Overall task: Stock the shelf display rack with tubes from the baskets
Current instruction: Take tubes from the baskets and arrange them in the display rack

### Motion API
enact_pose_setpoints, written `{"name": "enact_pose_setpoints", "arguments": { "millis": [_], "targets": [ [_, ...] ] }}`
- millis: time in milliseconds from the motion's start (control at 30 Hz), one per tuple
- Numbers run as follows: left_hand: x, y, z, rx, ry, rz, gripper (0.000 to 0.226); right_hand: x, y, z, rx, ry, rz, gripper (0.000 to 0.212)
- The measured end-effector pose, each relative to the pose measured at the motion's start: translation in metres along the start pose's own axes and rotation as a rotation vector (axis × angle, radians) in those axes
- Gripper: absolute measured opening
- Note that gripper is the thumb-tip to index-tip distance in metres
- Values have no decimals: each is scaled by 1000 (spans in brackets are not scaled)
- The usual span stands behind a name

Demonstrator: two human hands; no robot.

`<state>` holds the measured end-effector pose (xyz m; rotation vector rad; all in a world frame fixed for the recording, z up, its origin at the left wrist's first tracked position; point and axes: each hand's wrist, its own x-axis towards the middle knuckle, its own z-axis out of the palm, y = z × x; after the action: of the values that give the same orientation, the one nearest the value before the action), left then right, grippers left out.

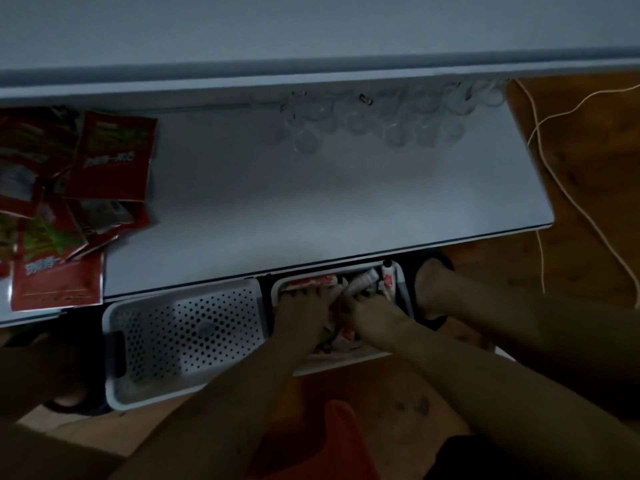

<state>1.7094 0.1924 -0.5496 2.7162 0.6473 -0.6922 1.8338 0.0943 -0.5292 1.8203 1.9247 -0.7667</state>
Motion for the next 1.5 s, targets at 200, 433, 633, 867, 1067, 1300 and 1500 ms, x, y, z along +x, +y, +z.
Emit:
{"name": "enact_pose_setpoints", "arguments": {
  "millis": [200,433,633,867,1067,1300,1500],
  "targets": [
    [-4,5,-15,112,66,44,38,-12,10,-32,83,-49,80,48],
    [-24,-4,-49,15,118,-1,30,-28,3,-71,404,52,154,31],
    [-50,-14,-95,-279,240,-89,31,-48,-10,-110,692,267,239,32],
    [-109,-42,-173,-549,678,49,23,-71,-29,-196,776,644,153,5],
    [-160,-66,-275,-541,874,79,20,-93,-56,-290,832,890,-5,18],
    [-192,-92,-374,-435,1072,42,16,-119,-63,-385,664,1118,-131,26],
    [-194,-102,-450,-365,1164,24,22,-128,-38,-454,603,1286,-140,23]
  ]
}}
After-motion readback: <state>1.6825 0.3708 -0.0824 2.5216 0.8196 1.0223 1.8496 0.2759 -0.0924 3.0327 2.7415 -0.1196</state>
